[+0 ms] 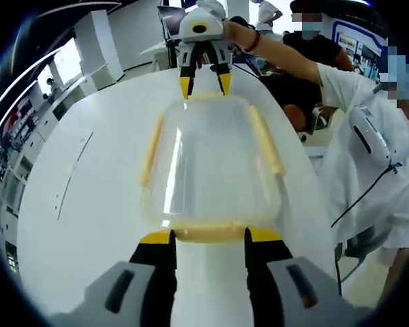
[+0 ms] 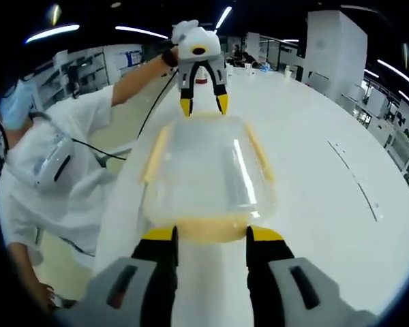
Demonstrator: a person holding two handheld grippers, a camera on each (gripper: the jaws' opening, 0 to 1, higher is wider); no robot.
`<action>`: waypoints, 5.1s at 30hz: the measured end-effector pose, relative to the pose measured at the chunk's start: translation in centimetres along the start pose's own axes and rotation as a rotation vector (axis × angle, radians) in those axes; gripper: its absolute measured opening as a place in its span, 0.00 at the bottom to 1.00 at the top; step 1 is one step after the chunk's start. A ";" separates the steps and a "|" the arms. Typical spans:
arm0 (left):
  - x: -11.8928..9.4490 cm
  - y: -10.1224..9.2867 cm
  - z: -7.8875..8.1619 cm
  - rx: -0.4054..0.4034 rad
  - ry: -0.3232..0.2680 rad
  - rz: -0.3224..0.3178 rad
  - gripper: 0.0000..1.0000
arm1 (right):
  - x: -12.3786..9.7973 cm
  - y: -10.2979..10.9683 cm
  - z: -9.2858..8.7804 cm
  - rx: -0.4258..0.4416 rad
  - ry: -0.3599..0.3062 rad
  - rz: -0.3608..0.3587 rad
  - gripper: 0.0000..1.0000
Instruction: Snap each plastic latch of the storage box into its locked position after aligning the lid with the box until every specified latch is closed and the lid sits flush.
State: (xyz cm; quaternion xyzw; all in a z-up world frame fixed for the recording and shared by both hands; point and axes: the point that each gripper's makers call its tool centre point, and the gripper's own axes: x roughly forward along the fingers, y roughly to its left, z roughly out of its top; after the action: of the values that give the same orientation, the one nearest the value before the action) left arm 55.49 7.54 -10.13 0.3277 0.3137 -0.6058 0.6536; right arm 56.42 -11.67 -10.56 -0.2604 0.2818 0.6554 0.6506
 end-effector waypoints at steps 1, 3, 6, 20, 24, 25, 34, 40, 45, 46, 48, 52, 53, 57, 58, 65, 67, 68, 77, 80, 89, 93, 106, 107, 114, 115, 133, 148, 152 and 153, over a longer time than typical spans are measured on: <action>0.6 -0.2 -0.1 0.011 0.001 0.005 0.37 | 0.1 0.0 -0.1 0.003 -0.002 -0.001 0.37; 0.5 -0.1 -0.1 0.017 -0.001 0.004 0.38 | 0.2 -0.1 -0.2 0.020 -0.005 -0.001 0.38; 0.5 -0.1 -0.2 0.025 -0.011 0.004 0.38 | 0.2 -0.2 -0.3 0.017 0.011 -0.009 0.38; -1.2 0.1 -1.0 0.042 -0.090 0.018 0.41 | -1.8 -0.1 1.5 -0.045 -0.010 -0.056 0.43; -2.2 -0.2 -1.1 0.049 -0.096 0.042 0.41 | -2.4 0.2 3.5 -0.089 -0.035 -0.092 0.38; -2.5 -0.3 -0.8 0.053 -0.102 0.053 0.41 | -2.3 0.2 3.9 -0.094 -0.041 -0.095 0.37; -1.9 -1.8 3.2 0.153 -0.149 0.072 0.39 | 0.9 1.6 6.7 -0.174 -0.033 -0.084 0.31; -1.3 -2.4 3.7 0.178 -0.157 0.059 0.37 | 1.5 2.8 6.8 -0.208 -0.057 -0.068 0.31; -1.3 -1.2 4.0 0.185 -0.170 0.037 0.37 | 2.0 1.4 7.5 -0.240 -0.058 -0.035 0.30; -1.3 -0.8 4.0 0.181 -0.170 0.028 0.37 | 2.1 0.8 7.6 -0.235 -0.056 -0.027 0.30; -1.2 -0.3 4.0 0.180 -0.172 0.027 0.36 | 2.5 0.3 7.7 -0.234 -0.047 -0.012 0.30; -1.6 0.3 3.3 0.168 -0.173 0.051 0.36 | 3.3 -0.6 7.7 -0.210 -0.047 -0.033 0.29; -1.7 0.0 3.2 0.181 -0.177 0.057 0.36 | 3.4 -0.3 7.6 -0.215 -0.049 -0.038 0.29; -1.7 -1.0 3.2 0.180 -0.176 0.032 0.35 | 3.5 1.0 6.7 -0.235 -0.027 0.002 0.29; -1.6 -0.9 3.1 0.178 -0.159 0.032 0.36 | 3.4 0.9 6.8 -0.225 -0.031 0.003 0.28; 0.0 -0.7 3.5 0.144 -0.136 -0.003 0.35 | 3.3 1.2 6.1 -0.179 -0.011 0.020 0.27; 0.3 -1.1 3.4 0.136 -0.127 -0.025 0.29 | 3.3 1.6 5.9 -0.131 -0.018 0.038 0.24; 0.6 -1.4 3.3 0.094 -0.120 -0.044 0.24 | 3.3 1.5 5.8 -0.127 -0.018 0.040 0.22; 1.0 -2.5 3.5 0.063 -0.101 -0.090 0.00 | 2.4 2.0 5.2 -0.102 0.015 0.026 0.00; 1.0 -2.3 3.6 0.041 -0.101 -0.091 0.00 | 2.0 2.1 5.0 -0.096 0.006 0.028 0.00; 0.9 -1.9 3.9 0.041 -0.100 -0.067 0.00 | 1.8 2.2 4.7 -0.110 0.005 -0.001 0.00; 0.8 -1.7 4.1 0.061 -0.094 -0.040 0.00 | 1.8 2.1 4.7 -0.132 0.043 -0.027 0.00; 0.4 -1.7 4.1 -0.010 -0.140 0.021 0.00 | 2.8 -0.5 6.8 -0.144 0.076 -0.223 0.25; 0.4 -1.6 4.1 0.002 -0.152 0.018 0.00 | 2.7 -0.9 6.6 -0.135 0.111 -0.223 0.27; 0.4 -2.2 4.0 -0.021 -0.155 -0.025 0.00 | 3.5 -1.3 7.1 -0.131 0.225 -0.126 0.34; 0.4 -2.4 3.8 -0.044 -0.131 -0.041 0.00 | 3.6 -1.0 6.9 -0.120 0.266 -0.087 0.38; 0.3 2.0 2.7 0.084 0.088 0.001 0.00 | 5.4 -2.6 7.2 -0.111 0.524 0.043 0.48; 0.3 1.8 3.3 0.196 0.024 0.033 0.00 | 6.9 -1.0 7.3 -0.050 0.527 0.207 0.62; 0.3 1.8 3.4 0.212 0.005 0.049 0.00 | 6.9 -0.9 7.3 -0.060 0.551 0.200 0.62; 0.3 1.8 3.4 0.214 0.002 0.051 0.00 | 6.8 -0.8 7.3 -0.066 0.554 0.197 0.62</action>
State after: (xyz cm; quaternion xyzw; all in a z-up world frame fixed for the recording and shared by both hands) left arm 57.37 4.69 -8.25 0.4040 0.2397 -0.6186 0.6298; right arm 57.24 -1.76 -10.27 -0.4217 0.4511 0.6282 0.4733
